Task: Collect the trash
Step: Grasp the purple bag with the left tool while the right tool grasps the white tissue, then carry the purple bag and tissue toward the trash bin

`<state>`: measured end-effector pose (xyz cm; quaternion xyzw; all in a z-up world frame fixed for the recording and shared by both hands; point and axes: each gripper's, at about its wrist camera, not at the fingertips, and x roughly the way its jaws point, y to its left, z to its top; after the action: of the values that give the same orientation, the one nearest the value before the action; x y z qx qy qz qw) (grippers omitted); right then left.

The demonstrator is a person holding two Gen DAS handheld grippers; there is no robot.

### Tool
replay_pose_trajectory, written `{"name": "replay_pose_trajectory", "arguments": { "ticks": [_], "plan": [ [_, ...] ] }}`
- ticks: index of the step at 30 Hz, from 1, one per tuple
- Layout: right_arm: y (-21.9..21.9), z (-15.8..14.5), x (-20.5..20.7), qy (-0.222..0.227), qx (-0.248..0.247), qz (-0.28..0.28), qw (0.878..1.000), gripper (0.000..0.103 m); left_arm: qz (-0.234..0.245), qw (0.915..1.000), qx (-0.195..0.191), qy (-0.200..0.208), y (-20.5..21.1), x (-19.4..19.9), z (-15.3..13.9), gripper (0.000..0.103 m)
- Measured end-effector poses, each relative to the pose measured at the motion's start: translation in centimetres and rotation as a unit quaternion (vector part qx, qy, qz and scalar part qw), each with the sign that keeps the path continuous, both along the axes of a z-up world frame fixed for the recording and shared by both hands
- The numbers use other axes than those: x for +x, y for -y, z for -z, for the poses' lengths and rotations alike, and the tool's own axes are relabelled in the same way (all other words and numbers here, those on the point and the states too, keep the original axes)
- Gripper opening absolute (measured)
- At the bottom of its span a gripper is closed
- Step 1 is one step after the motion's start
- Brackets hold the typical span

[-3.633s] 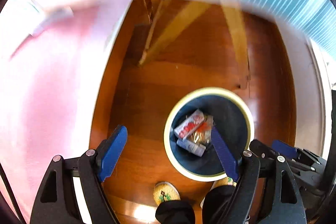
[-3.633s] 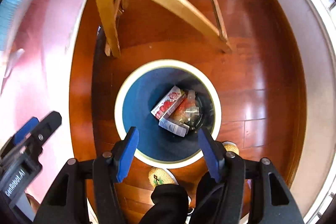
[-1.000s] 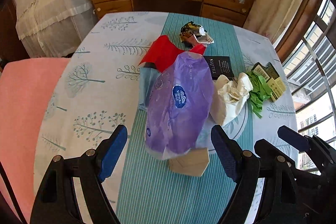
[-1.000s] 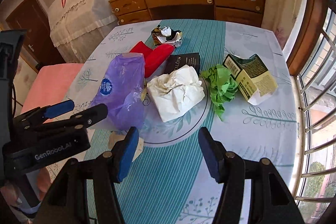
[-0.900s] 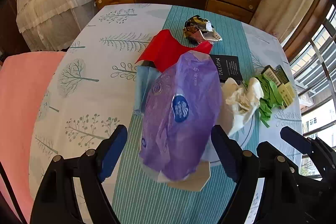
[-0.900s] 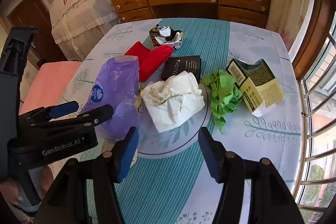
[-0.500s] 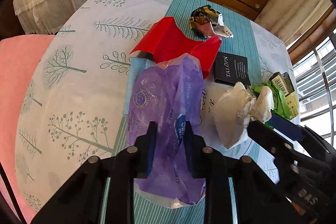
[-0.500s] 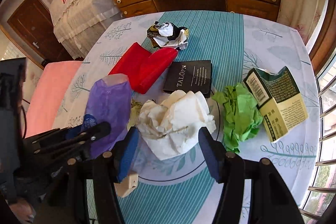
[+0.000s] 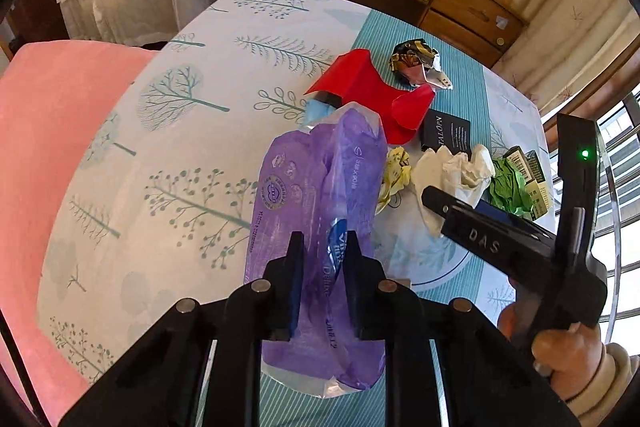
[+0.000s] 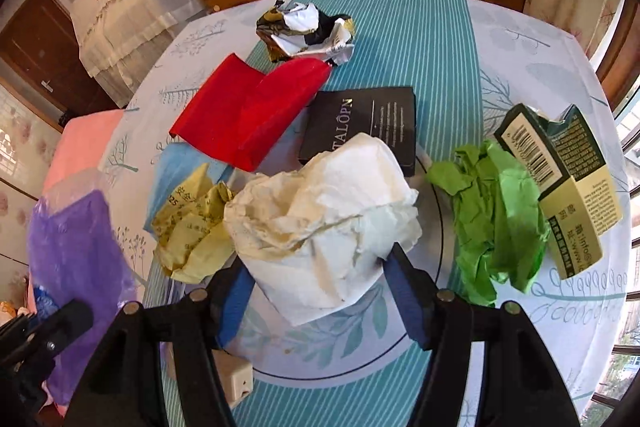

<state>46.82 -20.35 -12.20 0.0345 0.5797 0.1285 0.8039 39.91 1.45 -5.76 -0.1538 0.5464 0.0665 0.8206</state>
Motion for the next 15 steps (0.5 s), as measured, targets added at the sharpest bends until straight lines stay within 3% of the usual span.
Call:
{"name": "replay_pose_trajectory", "arguments": {
  "ticks": [6,15],
  "plan": [
    [0.8,-1.1,-1.1,0.017,0.011,0.002,1.000,0.051,-0.010,0.9999,-0.002,0.012,-0.6,-1.5,-1.4,0.017],
    [1.6,-5.3,-5.5,0.036,0.043,0.013,0.998,0.050,0.011,0.9995,0.002,0.029,-0.6,-4.5,-4.0,0.017]
  ]
}}
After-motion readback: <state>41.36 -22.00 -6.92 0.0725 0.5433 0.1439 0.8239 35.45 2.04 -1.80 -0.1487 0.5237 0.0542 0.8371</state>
